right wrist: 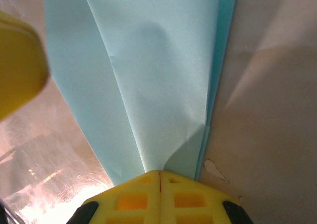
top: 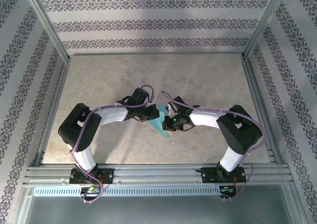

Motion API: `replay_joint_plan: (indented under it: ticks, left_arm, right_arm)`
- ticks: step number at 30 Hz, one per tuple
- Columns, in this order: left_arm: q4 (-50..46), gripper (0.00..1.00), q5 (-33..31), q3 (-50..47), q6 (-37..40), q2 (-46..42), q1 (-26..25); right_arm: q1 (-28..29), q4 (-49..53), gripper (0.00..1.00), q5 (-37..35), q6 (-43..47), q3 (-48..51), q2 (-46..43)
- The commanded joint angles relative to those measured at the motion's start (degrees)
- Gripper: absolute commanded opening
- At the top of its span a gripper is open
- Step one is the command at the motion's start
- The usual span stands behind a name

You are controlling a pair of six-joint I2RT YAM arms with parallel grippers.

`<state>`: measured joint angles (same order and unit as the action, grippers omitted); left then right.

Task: Fold a paper plane with a square sheet of paper (fold left side to right side)
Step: Fourth fold the wing at the center of the table.

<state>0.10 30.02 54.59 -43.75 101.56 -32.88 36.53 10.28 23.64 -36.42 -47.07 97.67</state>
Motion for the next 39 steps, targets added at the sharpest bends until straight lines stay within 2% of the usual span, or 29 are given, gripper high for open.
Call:
replay_joint_plan:
  ticks: [1,18,31,39]
  left_arm:
    - [3.4,0.0,1.3,-0.1,-1.0,1.6,0.2]
    - [3.2,0.0,-0.8,4.1,1.9,9.2,2.0]
    - [4.1,0.0,-2.2,4.3,2.7,10.6,4.4]
    - [0.9,0.0,-1.4,8.1,5.5,12.1,6.9]
  right_arm:
    - [0.2,9.0,0.0,-7.6,1.7,1.5,2.9]
    - [0.6,11.6,0.0,-9.0,3.0,0.8,3.1]
    - [1.0,13.6,0.0,-9.2,4.0,1.2,3.3]
    - [1.3,13.6,0.0,-8.6,4.3,1.5,3.5]
